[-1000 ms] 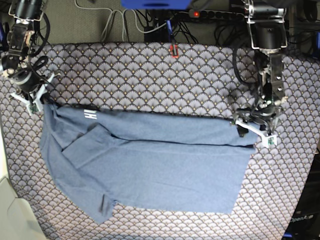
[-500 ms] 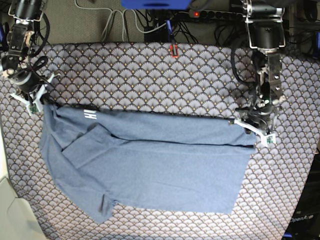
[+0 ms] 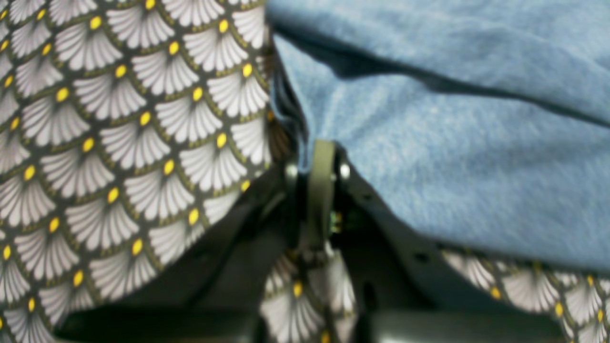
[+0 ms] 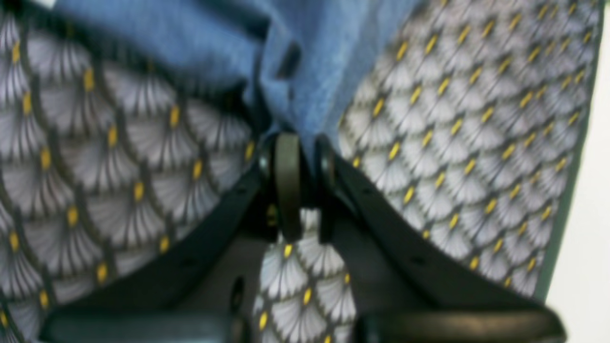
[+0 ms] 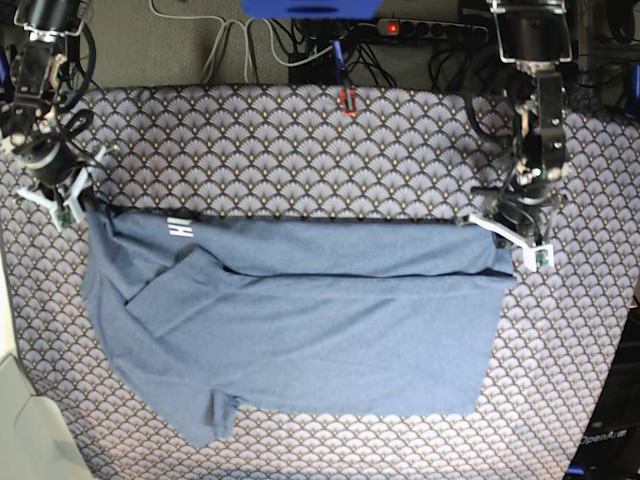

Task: Fold the T-shirt properly
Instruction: 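Drag the fold edge back toward the robot with both grippers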

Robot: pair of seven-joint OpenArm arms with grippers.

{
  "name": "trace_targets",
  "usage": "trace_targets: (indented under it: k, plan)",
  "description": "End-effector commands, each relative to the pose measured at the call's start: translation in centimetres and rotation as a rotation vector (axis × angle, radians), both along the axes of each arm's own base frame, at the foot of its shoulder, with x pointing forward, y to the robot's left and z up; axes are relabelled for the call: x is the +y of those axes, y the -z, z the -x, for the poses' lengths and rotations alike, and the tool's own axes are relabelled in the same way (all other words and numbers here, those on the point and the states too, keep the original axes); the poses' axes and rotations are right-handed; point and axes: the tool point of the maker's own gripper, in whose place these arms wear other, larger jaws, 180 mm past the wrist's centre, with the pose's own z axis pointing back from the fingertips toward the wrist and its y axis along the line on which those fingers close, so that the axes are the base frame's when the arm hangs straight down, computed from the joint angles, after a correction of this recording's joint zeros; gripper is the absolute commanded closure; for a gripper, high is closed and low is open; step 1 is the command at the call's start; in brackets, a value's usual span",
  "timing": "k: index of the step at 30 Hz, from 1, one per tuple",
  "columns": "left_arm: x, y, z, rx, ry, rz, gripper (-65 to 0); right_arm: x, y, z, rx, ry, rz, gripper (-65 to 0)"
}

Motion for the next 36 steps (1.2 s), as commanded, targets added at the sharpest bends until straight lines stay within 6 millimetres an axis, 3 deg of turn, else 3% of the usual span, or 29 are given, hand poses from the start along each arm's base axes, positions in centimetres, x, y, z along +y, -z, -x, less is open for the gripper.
trace_targets:
  k: [1,12,17,24,30,36]
  plan:
    - [0.5,-1.8,-0.8,-0.059,0.000,-0.022,-0.3,-0.6,-1.5,-0.8,-0.049,-0.004,0.010,0.0]
    - [5.7,-0.6,3.7,-0.003,-0.110,-0.067,-0.3,-0.6,1.4,3.9,0.061,-0.003,0.005,0.0]
    - [6.3,0.1,4.9,0.027,-0.107,-0.084,-0.3,-0.4,2.4,5.6,0.099,-0.002,-0.001,0.0]
    - [6.3,-1.3,6.1,0.010,-0.076,-0.121,-0.3,-0.8,0.4,6.1,0.020,0.032,-0.053,0.0]
    - [5.9,-2.3,7.8,0.005,-0.056,-0.142,-0.3,-0.2,0.4,8.3,0.049,0.008,-0.042,0.0]
    - [6.8,-2.1,9.9,0.032,-0.075,-0.159,-0.3,0.1,0.2,8.8,0.052,-0.003,-0.037,0.0]
